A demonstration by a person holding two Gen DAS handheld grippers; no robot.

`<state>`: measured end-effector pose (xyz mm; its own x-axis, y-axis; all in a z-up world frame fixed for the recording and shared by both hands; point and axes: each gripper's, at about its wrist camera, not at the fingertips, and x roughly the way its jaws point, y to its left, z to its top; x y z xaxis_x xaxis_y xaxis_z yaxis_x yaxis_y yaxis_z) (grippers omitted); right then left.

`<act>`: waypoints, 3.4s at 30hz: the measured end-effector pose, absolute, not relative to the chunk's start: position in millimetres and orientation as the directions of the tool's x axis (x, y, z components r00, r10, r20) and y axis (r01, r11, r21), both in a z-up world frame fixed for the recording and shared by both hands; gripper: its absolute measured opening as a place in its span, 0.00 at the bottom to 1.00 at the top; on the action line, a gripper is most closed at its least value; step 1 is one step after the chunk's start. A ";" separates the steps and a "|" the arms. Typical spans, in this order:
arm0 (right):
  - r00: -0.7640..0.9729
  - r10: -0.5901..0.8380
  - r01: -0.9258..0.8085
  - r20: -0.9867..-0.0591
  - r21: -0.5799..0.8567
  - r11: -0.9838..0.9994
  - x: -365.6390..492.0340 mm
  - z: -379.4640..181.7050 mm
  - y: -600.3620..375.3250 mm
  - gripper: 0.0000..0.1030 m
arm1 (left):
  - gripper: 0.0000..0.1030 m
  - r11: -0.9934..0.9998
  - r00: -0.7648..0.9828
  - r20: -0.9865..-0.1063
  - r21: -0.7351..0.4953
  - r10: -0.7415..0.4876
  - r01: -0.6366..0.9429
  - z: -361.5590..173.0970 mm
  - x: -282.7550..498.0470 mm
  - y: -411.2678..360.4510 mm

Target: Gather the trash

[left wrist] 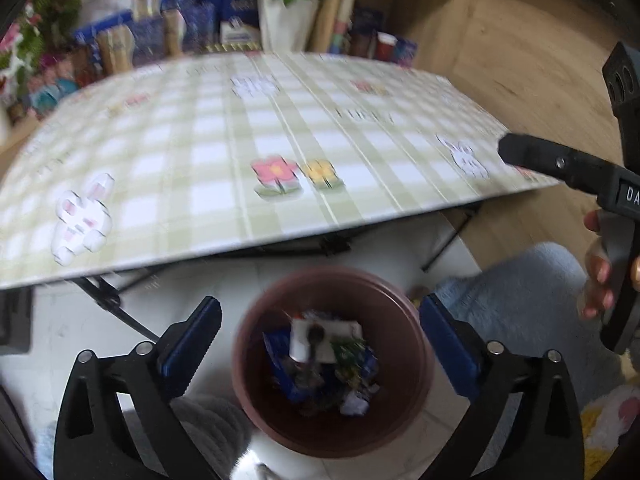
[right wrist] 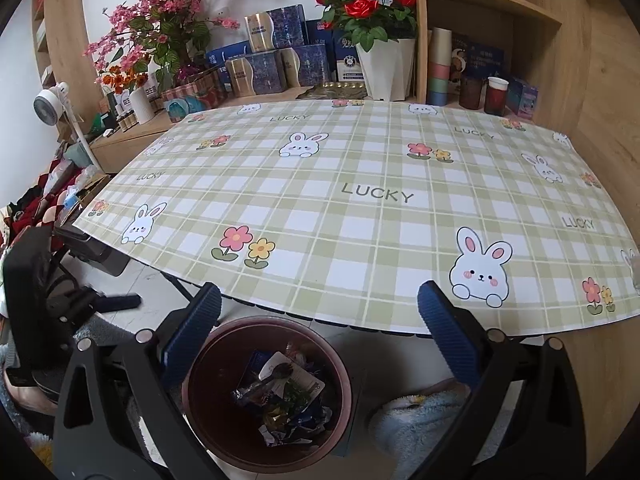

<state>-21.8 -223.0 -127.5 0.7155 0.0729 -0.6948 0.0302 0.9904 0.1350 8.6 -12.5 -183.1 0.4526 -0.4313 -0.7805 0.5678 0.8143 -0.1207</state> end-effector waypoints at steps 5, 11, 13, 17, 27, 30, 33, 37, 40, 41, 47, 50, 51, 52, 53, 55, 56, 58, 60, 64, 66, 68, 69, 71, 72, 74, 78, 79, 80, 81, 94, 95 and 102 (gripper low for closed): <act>0.742 0.057 0.034 -0.668 0.122 0.992 -22.5 -108.4 -222.6 0.94 | 0.94 0.863 0.596 -0.725 0.004 -0.346 0.505 -153.1 10.5 -5.3; 0.775 0.046 0.023 -0.631 0.102 0.995 -23.1 -78.4 -222.0 0.94 | 0.94 0.913 0.714 -0.631 0.023 -0.304 0.408 -94.7 22.1 10.9; 0.790 0.034 0.024 -0.612 0.087 0.996 -24.9 -68.2 -221.3 0.94 | 0.94 0.921 0.730 -0.611 0.003 -0.307 0.389 -76.3 25.8 16.6; 0.820 0.008 0.023 -0.573 0.046 0.999 -29.7 -45.6 -218.4 0.94 | 0.94 0.924 0.754 -0.575 -0.010 -0.318 0.382 -35.9 28.3 26.6; 0.856 0.000 0.020 -0.517 0.032 0.999 -37.5 -12.7 -216.0 0.94 | 0.94 0.933 0.842 -0.481 0.120 -0.243 0.338 15.4 5.7 30.2; 0.858 0.001 0.018 -0.513 0.032 0.999 -38.9 -10.9 -215.3 0.94 | 0.94 0.935 0.834 -0.496 0.108 -0.243 0.337 15.7 5.1 32.4; 0.858 0.001 0.018 -0.514 0.033 0.999 -39.6 -10.6 -214.7 0.94 | 0.94 0.938 0.829 -0.500 0.084 -0.251 0.335 15.6 5.1 34.4; 0.857 0.000 0.021 -0.516 0.036 0.999 -40.3 -10.6 -213.9 0.94 | 0.94 0.942 0.824 -0.503 0.056 -0.260 0.331 15.0 4.8 37.0; 0.859 -0.004 0.027 -0.511 0.037 0.999 -41.5 -11.1 -213.6 0.94 | 0.94 0.940 0.825 -0.498 0.054 -0.266 0.336 14.7 2.6 37.6; 0.859 -0.003 0.027 -0.512 0.039 0.999 -41.9 -11.3 -213.3 0.94 | 0.94 0.940 0.826 -0.499 0.060 -0.264 0.336 14.5 2.1 36.9; 0.858 -0.002 0.026 -0.513 0.040 0.999 -41.9 -13.5 -213.8 0.94 | 0.94 0.940 0.823 -0.505 0.062 -0.259 0.334 13.1 3.1 34.8; 0.857 -0.003 0.026 -0.515 0.037 0.999 -42.3 -14.8 -212.6 0.94 | 0.94 0.942 0.820 -0.509 0.053 -0.260 0.331 12.4 4.3 35.3; 0.857 -0.003 0.026 -0.515 0.037 0.999 -42.8 -15.0 -212.2 0.94 | 0.94 0.942 0.821 -0.510 0.054 -0.259 0.330 12.1 3.8 35.1; 0.857 -0.003 0.026 -0.516 0.038 0.999 -42.2 -14.7 -212.6 0.94 | 0.94 0.942 0.821 -0.510 0.055 -0.258 0.330 11.8 3.6 34.8; 0.857 -0.003 0.027 -0.516 0.038 0.999 -42.2 -14.7 -212.6 0.94 | 0.94 0.942 0.821 -0.509 0.056 -0.259 0.332 11.5 3.1 34.6; 0.856 -0.004 0.028 -0.517 0.038 0.999 -42.3 -14.8 -212.4 0.94 | 0.94 0.941 0.822 -0.509 0.062 -0.257 0.333 11.3 3.4 34.0; 0.855 -0.004 0.029 -0.519 0.040 0.999 -42.6 -15.5 -212.0 0.94 | 0.94 0.941 0.823 -0.509 0.068 -0.254 0.333 10.7 3.1 33.2; 0.854 -0.003 0.029 -0.520 0.041 0.999 -42.6 -16.4 -211.9 0.94 | 0.94 0.940 0.823 -0.509 0.074 -0.251 0.333 10.2 3.4 33.2; 0.854 -0.004 0.028 -0.520 0.040 0.999 -43.6 -16.7 -210.9 0.94 | 0.94 0.939 0.822 -0.511 0.078 -0.251 0.335 9.5 3.5 32.2; 0.853 -0.001 0.024 -0.523 0.037 0.999 -43.9 -20.2 -210.0 0.94 | 0.94 0.939 0.822 -0.514 0.086 -0.245 0.333 8.1 3.5 30.4; 0.852 0.000 0.024 -0.524 0.038 0.999 -44.7 -20.8 -209.1 0.94 | 0.94 0.939 0.822 -0.514 0.084 -0.245 0.333 8.2 3.5 30.4; 0.852 -0.002 0.026 -0.523 0.038 0.999 -43.8 -20.0 -209.8 0.94 | 0.94 0.940 0.822 -0.516 0.085 -0.242 0.331 7.3 3.6 30.7; 0.852 -0.001 0.025 -0.523 0.039 0.999 -43.9 -20.1 -209.7 0.94 | 0.94 0.940 0.822 -0.516 0.085 -0.242 0.330 6.5 3.5 30.9; 0.852 -0.002 0.026 -0.524 0.038 0.999 -44.6 -20.6 -208.9 0.94 | 0.94 0.940 0.822 -0.516 0.084 -0.242 0.330 6.3 3.4 31.6; 0.852 -0.002 0.026 -0.524 0.038 0.999 -44.7 -20.7 -208.7 0.94 | 0.94 0.940 0.821 -0.517 0.083 -0.242 0.330 6.2 3.5 31.9; 0.852 0.000 0.024 -0.524 0.039 0.999 -43.6 -19.8 -210.3 0.94 | 0.94 0.941 0.821 -0.518 0.084 -0.240 0.327 5.8 3.8 31.9; 0.850 0.002 0.022 -0.527 0.040 0.999 -43.7 -21.4 -209.7 0.94 | 0.94 0.943 0.819 -0.523 0.080 -0.236 0.323 4.3 5.5 32.7; 0.849 0.001 0.023 -0.528 0.039 0.999 -44.4 -22.2 -208.8 0.94 | 0.94 0.944 0.819 -0.524 0.080 -0.235 0.321 3.8 5.4 33.1; 0.848 0.001 0.023 -0.530 0.040 0.999 -43.5 -23.3 -209.9 0.94 | 0.94 0.944 0.819 -0.525 0.079 -0.234 0.320 3.5 5.4 33.6; 0.848 0.002 0.023 -0.530 0.040 0.999 -43.6 -24.0 -209.6 0.94 | 0.94 0.944 0.818 -0.525 0.079 -0.234 0.320 3.9 5.9 33.9; 0.845 0.003 0.023 -0.534 0.042 0.999 -43.0 -25.2 -209.2 0.94 | 0.94 0.946 0.812 -0.536 0.074 -0.229 0.315 2.8 7.5 37.9; 0.845 0.003 0.023 -0.535 0.042 0.999 -42.5 -25.4 -209.5 0.94 | 0.94 0.947 0.813 -0.537 0.076 -0.225 0.313 2.3 7.5 38.4; 0.843 0.015 0.016 -0.538 0.054 0.998 -43.2 -28.6 -209.6 0.94 | 0.94 0.952 0.819 -0.542 0.106 -0.188 0.289 0.5 9.3 37.9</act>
